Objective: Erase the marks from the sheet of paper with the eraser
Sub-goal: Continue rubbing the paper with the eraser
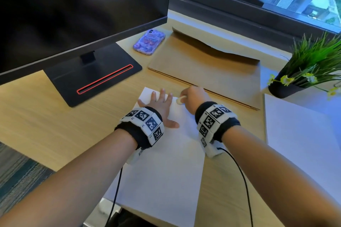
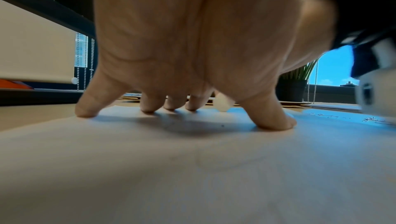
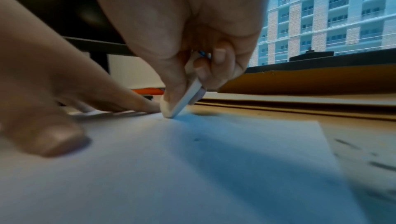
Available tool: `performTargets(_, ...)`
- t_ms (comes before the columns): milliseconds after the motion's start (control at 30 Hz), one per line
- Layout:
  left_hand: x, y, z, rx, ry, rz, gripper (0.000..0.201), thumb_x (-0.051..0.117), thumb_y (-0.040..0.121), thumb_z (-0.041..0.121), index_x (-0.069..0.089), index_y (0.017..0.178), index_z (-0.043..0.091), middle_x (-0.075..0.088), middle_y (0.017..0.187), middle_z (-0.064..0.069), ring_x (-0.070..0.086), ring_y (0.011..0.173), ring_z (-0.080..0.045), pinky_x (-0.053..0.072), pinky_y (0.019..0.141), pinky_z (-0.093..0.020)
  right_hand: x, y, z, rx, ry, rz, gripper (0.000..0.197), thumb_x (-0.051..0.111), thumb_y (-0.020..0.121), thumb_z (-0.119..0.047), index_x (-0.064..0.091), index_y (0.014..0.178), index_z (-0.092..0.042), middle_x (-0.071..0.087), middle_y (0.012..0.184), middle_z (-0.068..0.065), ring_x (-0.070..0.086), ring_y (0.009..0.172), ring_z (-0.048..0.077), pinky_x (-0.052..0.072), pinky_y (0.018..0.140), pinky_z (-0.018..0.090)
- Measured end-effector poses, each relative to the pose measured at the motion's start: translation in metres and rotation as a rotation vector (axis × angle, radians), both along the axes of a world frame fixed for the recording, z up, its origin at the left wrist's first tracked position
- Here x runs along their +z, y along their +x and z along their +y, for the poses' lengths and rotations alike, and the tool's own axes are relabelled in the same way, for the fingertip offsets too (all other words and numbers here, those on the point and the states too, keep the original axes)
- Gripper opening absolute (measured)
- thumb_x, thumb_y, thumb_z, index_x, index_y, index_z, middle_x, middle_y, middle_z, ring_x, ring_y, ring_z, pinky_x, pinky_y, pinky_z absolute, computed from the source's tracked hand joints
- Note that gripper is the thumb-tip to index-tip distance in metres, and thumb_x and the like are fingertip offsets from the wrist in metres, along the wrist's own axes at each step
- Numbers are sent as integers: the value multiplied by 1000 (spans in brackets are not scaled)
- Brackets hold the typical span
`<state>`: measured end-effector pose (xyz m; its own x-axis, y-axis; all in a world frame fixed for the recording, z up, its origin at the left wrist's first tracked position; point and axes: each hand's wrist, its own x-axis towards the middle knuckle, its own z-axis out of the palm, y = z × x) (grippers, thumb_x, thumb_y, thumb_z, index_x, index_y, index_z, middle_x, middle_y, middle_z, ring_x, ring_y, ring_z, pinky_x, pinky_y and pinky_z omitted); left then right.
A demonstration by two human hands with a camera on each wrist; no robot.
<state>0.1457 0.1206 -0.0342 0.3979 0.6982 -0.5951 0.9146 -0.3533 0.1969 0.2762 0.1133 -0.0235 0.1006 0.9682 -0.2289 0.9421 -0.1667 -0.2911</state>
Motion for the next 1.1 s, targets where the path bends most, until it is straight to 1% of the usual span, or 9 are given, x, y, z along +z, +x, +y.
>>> performTargets(167,2,2,0,3,-17,18,106,58,82,59,-15,150,21,-26,155,-3,-16,144,-30,7,108,-69,0,4,-16,113,-153,-82,25,51,95,-19,63,116,-13,60,110,7,53,86,19,41,73,26)
performTargets(333,3,1,-2,-8,-6,18,105,56,83,59,-15,150,20,-25,155,-4,-16,144,-31,7,107,-69,5,4,-2,4,-18,-35,26,49,95,-9,63,117,-12,61,112,9,58,92,21,47,76,26)
performTargets(533,2,2,0,2,-20,29,106,58,83,58,-17,149,21,-26,155,-4,-17,144,-30,6,107,-70,-3,11,-19,192,-83,-146,12,50,95,-14,62,96,-18,52,91,0,52,84,19,41,72,26)
performTargets(667,3,3,-1,1,-19,27,106,58,83,57,-16,149,20,-26,155,-4,-17,143,-31,6,107,-70,-1,10,-7,139,7,-103,18,50,94,-11,65,105,-14,57,104,5,56,91,22,50,80,32)
performTargets(767,3,3,-1,-2,-18,26,106,57,83,58,-16,149,21,-26,155,-4,-18,143,-30,6,107,-70,-2,8,-10,174,37,-105,23,48,96,-12,62,113,-13,56,110,6,55,97,23,46,79,30)
performTargets(867,3,3,-1,-8,-20,34,106,57,83,59,-17,149,20,-27,154,-4,-18,143,-30,7,106,-70,7,18,-21,282,-101,-177,23,48,96,-20,63,114,-17,56,113,4,54,102,23,47,86,34)
performTargets(933,3,2,-1,-8,-17,36,107,57,83,60,-17,149,20,-27,154,-5,-18,143,-30,7,106,-70,15,26,-20,237,-168,-167,23,51,95,-22,65,113,-19,57,114,3,54,104,23,47,89,33)
performTargets(1033,1,3,0,-16,-9,37,106,56,83,60,-17,149,20,-26,154,-5,-17,144,-30,8,106,-70,10,30,-14,123,-23,-61,24,56,94,-18,65,116,-19,59,115,4,54,105,21,42,85,25)
performTargets(1100,0,2,0,-14,-7,33,106,56,83,60,-17,149,21,-27,154,-5,-17,144,-30,8,106,-70,2,21,-10,160,59,-35,26,54,94,-15,64,118,-18,58,113,4,54,106,22,42,87,26)
